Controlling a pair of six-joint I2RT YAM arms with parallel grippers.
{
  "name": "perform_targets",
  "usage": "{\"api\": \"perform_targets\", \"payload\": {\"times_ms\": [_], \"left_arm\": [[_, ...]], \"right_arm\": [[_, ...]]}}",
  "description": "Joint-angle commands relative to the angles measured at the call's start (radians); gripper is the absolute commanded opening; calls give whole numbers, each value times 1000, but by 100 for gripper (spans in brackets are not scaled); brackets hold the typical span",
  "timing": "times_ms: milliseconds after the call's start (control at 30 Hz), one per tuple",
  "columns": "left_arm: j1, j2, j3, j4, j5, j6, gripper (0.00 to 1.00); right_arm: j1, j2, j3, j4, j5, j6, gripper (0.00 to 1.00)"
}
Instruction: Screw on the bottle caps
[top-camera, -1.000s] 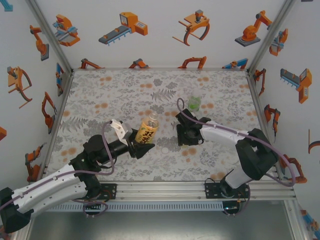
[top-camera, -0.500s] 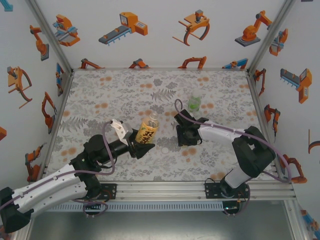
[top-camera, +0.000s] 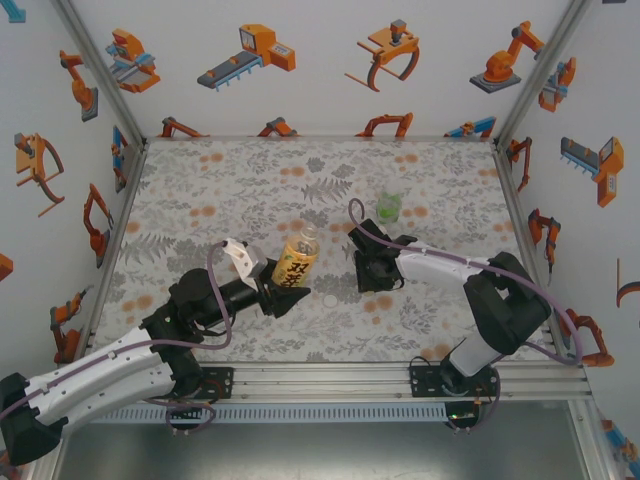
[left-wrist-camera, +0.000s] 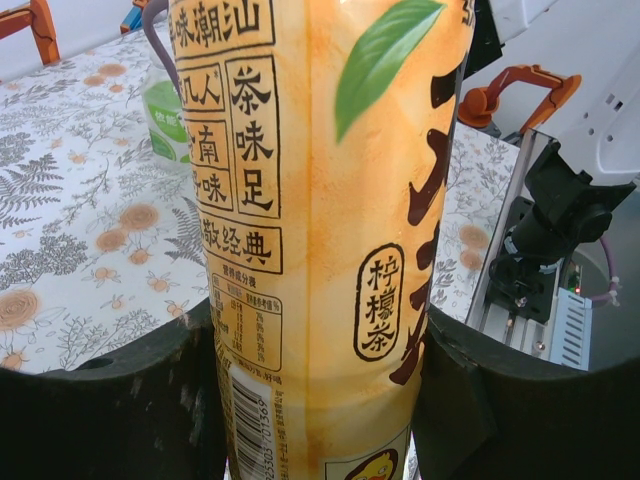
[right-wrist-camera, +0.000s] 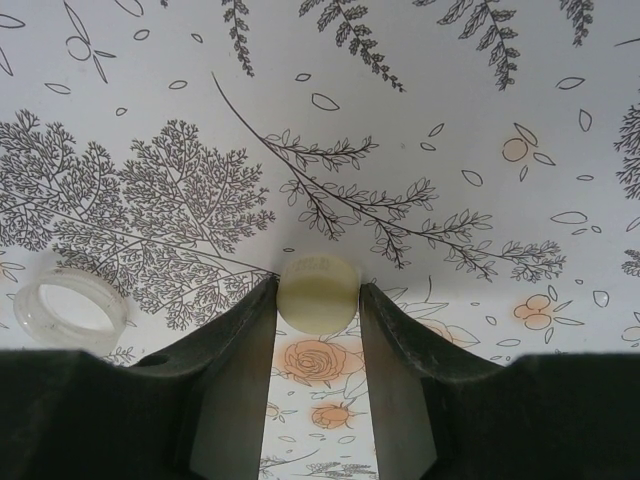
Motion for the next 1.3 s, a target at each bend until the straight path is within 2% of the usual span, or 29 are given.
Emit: {"api": "perform_targets", "payload": {"times_ms": [0,667,967,1133,1267], "left_arm": [[5,-5,2,22,5,-7,0],[5,-5,0,19,2,-14,0],[5,9,9,1,8,-7,0],[5,30,34,-46,21,17,0],[5,54,77,-125,78,66,0]], "right_arm": [[6,16,22,-6,32,-24,39],[6,37,35,-24,47,-44,41],[6,-10,43,-48,49,-53,25],[6,-116,59,-90,22,-60,21],[6,-245,71,-91,-54,-104,19]]}}
